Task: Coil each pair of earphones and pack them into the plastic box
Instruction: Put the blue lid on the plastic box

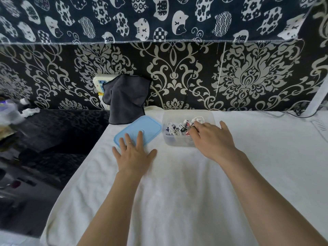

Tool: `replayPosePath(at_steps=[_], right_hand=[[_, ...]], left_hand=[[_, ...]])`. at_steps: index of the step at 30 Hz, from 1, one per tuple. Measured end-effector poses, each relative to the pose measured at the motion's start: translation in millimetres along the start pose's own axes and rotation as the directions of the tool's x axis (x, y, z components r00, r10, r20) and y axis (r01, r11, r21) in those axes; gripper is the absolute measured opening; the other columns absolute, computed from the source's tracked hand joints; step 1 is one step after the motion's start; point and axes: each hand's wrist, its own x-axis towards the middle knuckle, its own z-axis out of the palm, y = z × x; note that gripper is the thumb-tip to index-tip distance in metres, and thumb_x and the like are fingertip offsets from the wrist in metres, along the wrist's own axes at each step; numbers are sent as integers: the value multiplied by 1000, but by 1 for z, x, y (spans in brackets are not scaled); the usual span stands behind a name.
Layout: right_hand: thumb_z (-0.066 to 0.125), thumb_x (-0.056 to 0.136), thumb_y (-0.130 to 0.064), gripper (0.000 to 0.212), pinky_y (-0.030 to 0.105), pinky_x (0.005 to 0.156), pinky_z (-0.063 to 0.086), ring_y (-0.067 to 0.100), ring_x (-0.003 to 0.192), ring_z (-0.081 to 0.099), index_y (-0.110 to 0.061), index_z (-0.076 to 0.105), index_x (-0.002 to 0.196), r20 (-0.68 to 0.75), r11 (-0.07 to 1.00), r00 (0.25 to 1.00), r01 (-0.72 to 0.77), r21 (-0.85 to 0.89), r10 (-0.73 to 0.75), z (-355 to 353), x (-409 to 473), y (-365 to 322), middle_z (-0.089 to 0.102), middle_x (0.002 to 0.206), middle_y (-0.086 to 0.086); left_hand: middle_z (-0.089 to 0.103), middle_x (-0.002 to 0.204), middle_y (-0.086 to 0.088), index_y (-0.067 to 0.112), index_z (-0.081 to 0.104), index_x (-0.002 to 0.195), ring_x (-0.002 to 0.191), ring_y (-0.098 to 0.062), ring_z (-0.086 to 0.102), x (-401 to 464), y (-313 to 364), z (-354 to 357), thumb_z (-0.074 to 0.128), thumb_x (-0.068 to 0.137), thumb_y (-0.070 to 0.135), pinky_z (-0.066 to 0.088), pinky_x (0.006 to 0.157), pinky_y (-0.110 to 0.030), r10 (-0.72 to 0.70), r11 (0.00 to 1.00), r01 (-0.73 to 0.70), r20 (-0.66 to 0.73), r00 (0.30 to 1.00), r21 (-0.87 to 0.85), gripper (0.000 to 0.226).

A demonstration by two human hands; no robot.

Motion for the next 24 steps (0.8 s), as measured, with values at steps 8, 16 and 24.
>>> replayPosePath(at_steps=[8,16,24], right_hand=[[27,102,-49,53,51,114,25,26,131,47,-21,41,145,-92,999,996,26,33,-23,9,-4,1,49,143,5],[11,93,-50,74,52,109,34,30,136,40,-12,40,149,-208,994,972,112,13,-106,3,-14,-6,49,144,11],[30,96,-40,60,49,107,39,34,125,52,-5,52,140,-315,960,927,254,122,-205,1,-39,-43,59,132,16]], left_hand=[[49,131,-5,18,42,135,125,-30,41,-1,-9,-9,49,101,43,43,78,-41,53,998,-55,-80,995,-25,43],[50,123,-7,14,52,123,119,-29,44,-14,-18,-24,55,98,28,46,71,-37,158,987,-159,-31,987,-32,29],[42,135,-8,11,53,128,123,-27,43,-37,-9,-22,44,103,22,41,91,-37,221,916,-206,-3,975,345,29]])
